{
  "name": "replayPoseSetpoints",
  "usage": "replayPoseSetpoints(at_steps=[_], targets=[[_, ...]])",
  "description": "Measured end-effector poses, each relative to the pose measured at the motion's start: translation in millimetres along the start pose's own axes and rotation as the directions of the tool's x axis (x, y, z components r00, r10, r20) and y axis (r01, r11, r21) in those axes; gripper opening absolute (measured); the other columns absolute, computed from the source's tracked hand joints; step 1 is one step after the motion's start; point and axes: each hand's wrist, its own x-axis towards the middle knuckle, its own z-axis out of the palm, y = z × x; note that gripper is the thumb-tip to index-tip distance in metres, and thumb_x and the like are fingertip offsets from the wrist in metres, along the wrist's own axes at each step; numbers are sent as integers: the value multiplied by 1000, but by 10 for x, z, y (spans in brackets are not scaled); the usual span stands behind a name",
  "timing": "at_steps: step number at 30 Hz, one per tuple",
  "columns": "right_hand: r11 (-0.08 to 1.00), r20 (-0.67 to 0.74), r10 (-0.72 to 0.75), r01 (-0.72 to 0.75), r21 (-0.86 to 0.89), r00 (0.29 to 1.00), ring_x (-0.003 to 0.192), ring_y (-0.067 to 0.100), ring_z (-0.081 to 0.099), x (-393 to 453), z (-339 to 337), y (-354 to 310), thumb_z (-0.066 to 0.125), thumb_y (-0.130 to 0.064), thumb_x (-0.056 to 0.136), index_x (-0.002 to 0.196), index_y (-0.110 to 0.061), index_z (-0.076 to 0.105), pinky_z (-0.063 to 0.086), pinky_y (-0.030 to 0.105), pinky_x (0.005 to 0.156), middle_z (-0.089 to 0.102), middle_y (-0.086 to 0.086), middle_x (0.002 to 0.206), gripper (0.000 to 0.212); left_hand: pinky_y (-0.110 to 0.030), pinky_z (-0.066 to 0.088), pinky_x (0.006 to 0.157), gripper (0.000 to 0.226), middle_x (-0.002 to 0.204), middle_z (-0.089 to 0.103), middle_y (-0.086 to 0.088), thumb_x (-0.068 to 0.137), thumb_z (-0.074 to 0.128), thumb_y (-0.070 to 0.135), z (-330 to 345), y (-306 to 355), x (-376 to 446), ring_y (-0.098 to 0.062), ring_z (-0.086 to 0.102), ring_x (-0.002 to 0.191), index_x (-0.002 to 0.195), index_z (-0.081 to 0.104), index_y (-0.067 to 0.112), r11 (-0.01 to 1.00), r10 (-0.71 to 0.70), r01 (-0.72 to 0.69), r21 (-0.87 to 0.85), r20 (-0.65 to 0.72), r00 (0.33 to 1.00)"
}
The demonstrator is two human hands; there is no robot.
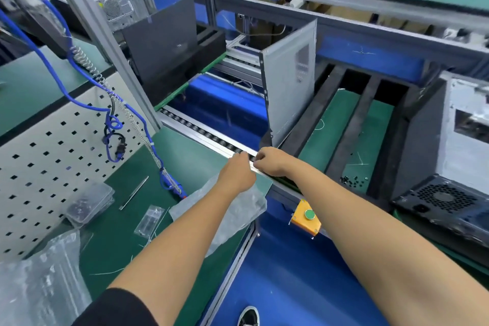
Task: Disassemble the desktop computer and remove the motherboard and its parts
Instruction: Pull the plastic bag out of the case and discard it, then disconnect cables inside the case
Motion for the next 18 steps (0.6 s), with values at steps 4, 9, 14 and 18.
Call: replayPoseSetpoints(at_steps=[4,9,14,18], targets=[[1000,-104,13,-14,-14,994,103,31,58,-216,-319,139,55,-20,91,104,-1,65,45,35,83,65,16,113,25,-39,44,81,24,121,51,-14,88,51,12,-73,343,73,-32,51,108,111,48,5,996,78,-79,-32,-31,996],[999,-273,43,-42,8,961,100,31,61,-562,-899,545,54,-15,89,104,-2,66,49,36,83,68,14,109,23,-38,42,79,21,116,54,-13,86,51,11,-93,1142,200,-33,51,105,107,53,9,964,223,-237,-119,-122,967],[999,-421,53,-51,15,905,102,32,60,-1124,-1626,1347,54,-12,90,105,-2,68,47,35,82,67,16,110,23,-37,41,78,20,111,58,-15,86,50,7,148,2308,230,-33,53,101,104,57,7,888,415,-442,-127,-190,890],[996,-543,94,-75,57,835,98,31,61,-1631,-2124,2129,52,-10,89,98,-3,69,47,32,77,69,15,104,21,-38,43,76,15,105,58,-12,85,48,5,461,3283,120,-32,53,95,97,56,9,836,506,-536,-116,-215,835]])
